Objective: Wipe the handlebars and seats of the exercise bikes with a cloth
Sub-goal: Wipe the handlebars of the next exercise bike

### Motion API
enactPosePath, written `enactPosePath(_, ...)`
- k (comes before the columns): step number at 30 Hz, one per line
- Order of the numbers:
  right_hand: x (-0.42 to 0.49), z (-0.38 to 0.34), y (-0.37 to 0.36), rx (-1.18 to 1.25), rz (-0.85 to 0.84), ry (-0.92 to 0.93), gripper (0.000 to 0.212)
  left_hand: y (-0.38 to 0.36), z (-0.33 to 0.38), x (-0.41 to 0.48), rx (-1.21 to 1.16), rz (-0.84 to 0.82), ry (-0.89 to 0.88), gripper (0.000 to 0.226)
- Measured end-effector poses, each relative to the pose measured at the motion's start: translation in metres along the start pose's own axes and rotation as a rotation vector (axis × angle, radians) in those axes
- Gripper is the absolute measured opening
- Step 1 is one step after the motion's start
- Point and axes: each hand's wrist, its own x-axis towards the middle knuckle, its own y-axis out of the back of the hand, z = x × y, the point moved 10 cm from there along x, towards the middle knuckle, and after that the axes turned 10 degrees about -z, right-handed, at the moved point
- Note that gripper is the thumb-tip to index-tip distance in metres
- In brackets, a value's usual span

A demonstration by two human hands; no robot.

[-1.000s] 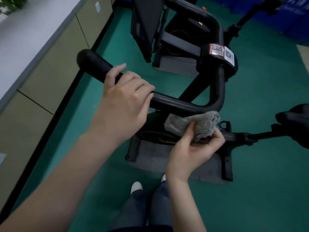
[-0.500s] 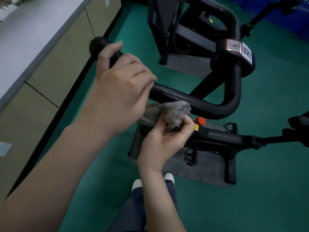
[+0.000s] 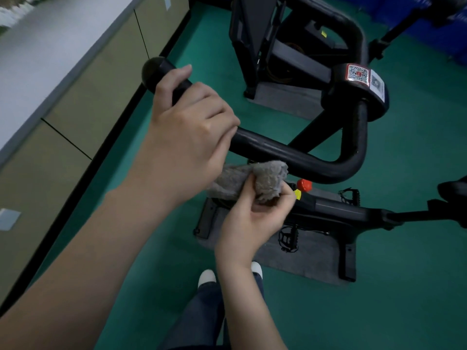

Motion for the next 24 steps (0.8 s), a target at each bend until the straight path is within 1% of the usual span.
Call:
enactPosePath(1,0.001,0.000,0.004,-0.039,0.023,-0.009,0.021,0.000,0.000,0.000,-0.001,0.002,0.003,0.021)
enactPosePath(3,0.002,0.004,0.006,-0.100,0.006,-0.036,0.019,0.000,0.001,0.000,0.000,0.010,0.009,0.022)
enactPosePath(6,0.006,0.021,-0.006,-0.042,-0.045,-0.228,0.023,0.000,0.001,0.000,0.007,0.017,0.013,0.022)
enactPosePath(7,0.009,0.024,-0.013,-0.006,-0.063,-0.278,0.019,0.000,0.002,0.000,0.009,0.019,0.012,0.022)
enactPosePath(9,0.019,0.022,-0.027,0.094,-0.122,-0.298,0.004,0.000,0.002,0.000,0.016,0.025,0.009,0.021)
enactPosePath(12,0.026,0.022,-0.043,0.213,-0.219,-0.321,0.020,-0.001,0.003,-0.001,0.020,0.027,0.012,0.021)
enactPosePath(14,0.022,0.026,-0.050,0.212,-0.295,-0.358,0.027,-0.001,0.002,-0.001,0.025,0.027,0.012,0.022)
enactPosePath(15,0.022,0.026,-0.051,0.218,-0.304,-0.373,0.029,-0.002,0.002,-0.001,0.027,0.025,0.010,0.023)
enactPosePath(16,0.025,0.027,-0.046,0.235,-0.272,-0.380,0.029,-0.002,0.002,-0.001,0.030,0.021,0.006,0.024)
enactPosePath(19,0.041,0.020,-0.021,0.315,-0.102,-0.341,0.028,-0.002,0.001,0.000,0.038,0.026,0.001,0.024)
enactPosePath(20,0.044,0.019,-0.016,0.315,-0.088,-0.328,0.027,-0.001,0.001,0.000,0.037,0.033,0.003,0.024)
enactPosePath(22,0.043,0.018,-0.016,0.256,-0.120,-0.321,0.027,-0.001,0.001,0.001,0.035,0.043,0.010,0.023)
enactPosePath(24,0.036,0.021,-0.025,0.204,-0.205,-0.338,0.027,-0.002,0.002,0.001,0.040,0.050,0.017,0.023)
